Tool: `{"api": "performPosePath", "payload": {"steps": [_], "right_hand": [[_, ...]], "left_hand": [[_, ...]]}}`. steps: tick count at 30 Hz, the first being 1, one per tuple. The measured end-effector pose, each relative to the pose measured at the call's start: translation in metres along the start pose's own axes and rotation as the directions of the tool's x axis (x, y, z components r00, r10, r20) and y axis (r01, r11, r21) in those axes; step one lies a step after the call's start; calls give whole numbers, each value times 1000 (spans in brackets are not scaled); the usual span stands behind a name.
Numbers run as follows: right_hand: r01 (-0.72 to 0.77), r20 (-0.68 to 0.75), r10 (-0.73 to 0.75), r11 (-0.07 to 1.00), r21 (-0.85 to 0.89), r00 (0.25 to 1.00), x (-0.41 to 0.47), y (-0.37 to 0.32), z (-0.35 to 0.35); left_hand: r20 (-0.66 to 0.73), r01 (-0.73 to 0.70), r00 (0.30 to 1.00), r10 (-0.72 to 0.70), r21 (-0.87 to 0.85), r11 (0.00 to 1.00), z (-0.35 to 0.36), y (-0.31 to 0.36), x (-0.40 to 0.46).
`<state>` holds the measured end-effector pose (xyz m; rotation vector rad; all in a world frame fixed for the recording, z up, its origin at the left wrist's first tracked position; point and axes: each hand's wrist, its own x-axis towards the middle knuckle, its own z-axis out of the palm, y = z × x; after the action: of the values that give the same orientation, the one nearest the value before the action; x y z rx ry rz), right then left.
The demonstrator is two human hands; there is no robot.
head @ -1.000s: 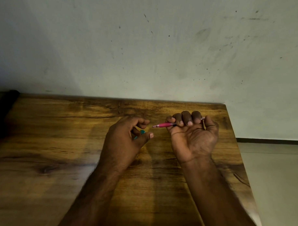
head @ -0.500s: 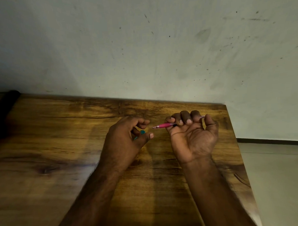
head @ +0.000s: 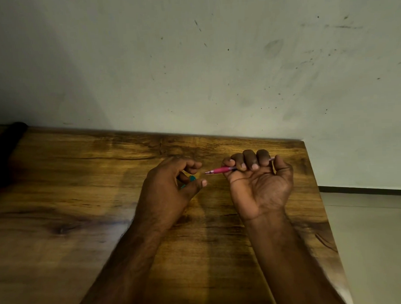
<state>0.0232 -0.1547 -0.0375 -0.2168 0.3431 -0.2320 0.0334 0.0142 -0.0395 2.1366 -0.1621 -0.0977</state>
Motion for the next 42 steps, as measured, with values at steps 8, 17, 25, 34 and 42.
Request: {"api": "performPosePath", "payload": {"steps": [8,17,25,34,42], "right_hand": [[-2,8,2,1000,-17,1000,0,0,0],[-15,5,15,1000,8,1000,1,-1,-1],[1,-16,-1,1000,29,1000,0,-3,1],[-5,-17,6,999,46,1000,1,-6,1],[-19,-4,19,998,53,1000,1,-7,1]], "left_hand": [[2,3,1000,-3,0,1000,0,1,0],[-2,9,1000,-9,-3,1000,0,1,-1],[-1,13,1000,-13,0,1000,0,2,-1],[-21,9,1000,-8,25,1000,-5,1,0],[-53,29,998,-28,24,999,-5,1,1]]}}
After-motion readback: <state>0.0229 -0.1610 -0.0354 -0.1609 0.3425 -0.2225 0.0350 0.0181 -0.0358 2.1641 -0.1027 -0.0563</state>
